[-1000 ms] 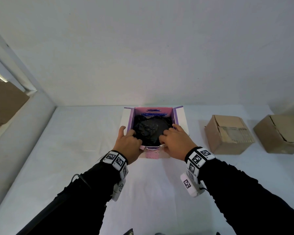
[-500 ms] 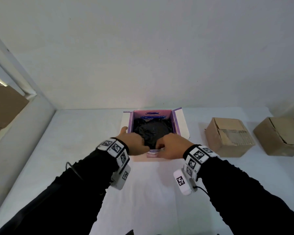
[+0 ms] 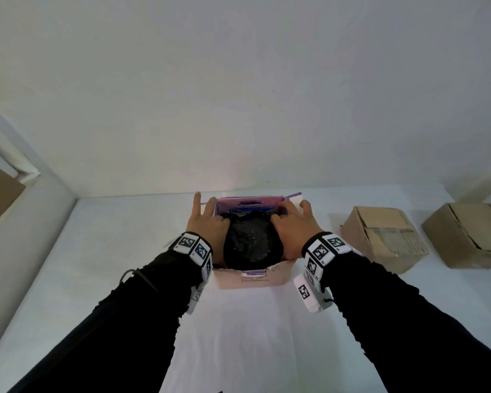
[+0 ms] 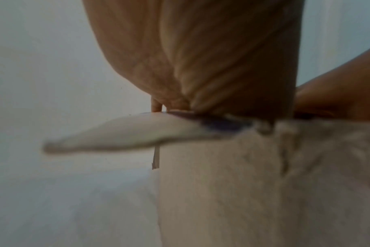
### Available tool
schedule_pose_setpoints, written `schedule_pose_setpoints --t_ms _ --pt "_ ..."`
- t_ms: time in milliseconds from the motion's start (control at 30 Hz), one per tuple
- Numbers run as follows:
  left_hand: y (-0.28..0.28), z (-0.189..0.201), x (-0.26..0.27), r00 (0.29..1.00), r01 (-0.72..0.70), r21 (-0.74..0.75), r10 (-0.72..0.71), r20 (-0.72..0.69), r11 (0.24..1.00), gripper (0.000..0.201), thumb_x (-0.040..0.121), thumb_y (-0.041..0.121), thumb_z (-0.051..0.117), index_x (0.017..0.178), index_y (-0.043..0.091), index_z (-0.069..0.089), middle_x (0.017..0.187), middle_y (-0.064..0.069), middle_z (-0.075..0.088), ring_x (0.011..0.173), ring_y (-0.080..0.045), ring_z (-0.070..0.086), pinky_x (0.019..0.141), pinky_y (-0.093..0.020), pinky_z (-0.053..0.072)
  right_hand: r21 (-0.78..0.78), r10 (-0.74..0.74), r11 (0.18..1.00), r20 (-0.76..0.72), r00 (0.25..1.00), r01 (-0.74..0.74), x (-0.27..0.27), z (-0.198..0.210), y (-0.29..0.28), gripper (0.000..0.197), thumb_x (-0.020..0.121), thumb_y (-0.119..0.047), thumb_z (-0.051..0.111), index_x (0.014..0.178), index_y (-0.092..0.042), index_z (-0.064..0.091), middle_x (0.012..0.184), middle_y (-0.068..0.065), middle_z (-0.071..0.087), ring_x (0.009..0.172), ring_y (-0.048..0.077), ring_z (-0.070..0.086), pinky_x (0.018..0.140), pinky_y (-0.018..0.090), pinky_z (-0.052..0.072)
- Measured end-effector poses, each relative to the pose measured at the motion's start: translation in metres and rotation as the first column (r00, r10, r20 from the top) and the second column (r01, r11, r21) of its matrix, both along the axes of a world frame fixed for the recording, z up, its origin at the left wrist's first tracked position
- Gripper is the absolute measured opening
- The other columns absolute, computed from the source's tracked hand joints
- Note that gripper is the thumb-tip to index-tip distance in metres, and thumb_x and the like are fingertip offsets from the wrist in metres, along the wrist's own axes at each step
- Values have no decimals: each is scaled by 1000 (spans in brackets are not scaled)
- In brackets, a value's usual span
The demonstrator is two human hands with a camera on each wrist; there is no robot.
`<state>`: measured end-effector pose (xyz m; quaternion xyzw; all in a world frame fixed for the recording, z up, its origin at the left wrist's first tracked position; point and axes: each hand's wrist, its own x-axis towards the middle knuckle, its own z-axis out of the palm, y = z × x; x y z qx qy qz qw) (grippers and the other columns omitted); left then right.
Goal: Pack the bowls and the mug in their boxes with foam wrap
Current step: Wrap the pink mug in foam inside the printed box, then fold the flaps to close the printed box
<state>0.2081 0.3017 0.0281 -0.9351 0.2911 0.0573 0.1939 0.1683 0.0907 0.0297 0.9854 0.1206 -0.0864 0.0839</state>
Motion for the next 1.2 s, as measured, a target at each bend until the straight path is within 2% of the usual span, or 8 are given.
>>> schedule_pose_setpoints --t_ms 267,467,633,733,800,900,1067,1200 --pt "0 -8 1 1000 -23 -21 23 6 1000 61 71 62 51 121 27 55 119 6 64 144 -37 9 96 -65 -30 41 19 999 0 1000 -19 9 -2 6 68 72 -45 67 127 -17 38 122 5 59 131 26 31 106 52 16" --pt "16 2 -1 998 50 -260 -40 44 964 94 65 83 53 141 31 40 146 0 43 139 -36 25 114 -53 10 162 -8 987 -60 998 17 8 -1 1 72 69 -48 70 130 -23 42 129 0 51 131 21 30 110 52 11" --pt "33 -7 -18 961 -48 -582 196 194 812 79 79 81 35 132 24 49 143 -7 43 122 -33 45 93 -46 43 346 -84 936 60 995 58 -1 9 -4 79 65 -42 72 136 -36 40 151 -4 27 141 23 10 110 48 10" --pt "34 -4 -30 883 -322 -738 469 -8 593 75 86 75 31 133 19 44 130 -7 50 106 -33 56 79 -41 47 437 -197 888 75 977 145 -12 13 -13 83 63 -47 66 139 -37 34 158 0 5 144 26 0 113 52 9" --pt "32 1 -36 852 -379 -836 503 -147 398 63 91 66 35 133 19 42 119 -3 57 98 -29 60 76 -37 44 526 -301 821 64 952 224 -21 12 -18 83 66 -48 61 142 -34 30 156 1 4 142 26 9 111 52 19" --pt "20 7 -43 889 -283 -920 435 -145 271 46 95 57 31 127 26 42 98 8 64 84 -23 62 73 -34 43 754 -490 612 124 863 239 -30 8 -20 60 84 -27 59 139 -22 37 142 9 27 126 32 36 95 38 39" --pt "9 -1 -46 940 -277 -844 310 -140 459 38 91 16 44 128 27 44 98 8 66 87 -21 59 72 -38 51 938 -596 303 49 801 167 -31 7 -14 33 90 -3 42 120 -16 46 119 8 52 91 21 58 81 35 47" --pt "14 -16 -50 951 -265 -774 287 -112 575 34 89 15 58 122 22 55 115 1 57 107 -24 46 80 -37 48 929 -485 355 87 870 105 -30 2 -11 30 88 0 52 104 -24 49 103 -1 61 87 18 65 79 30 52"
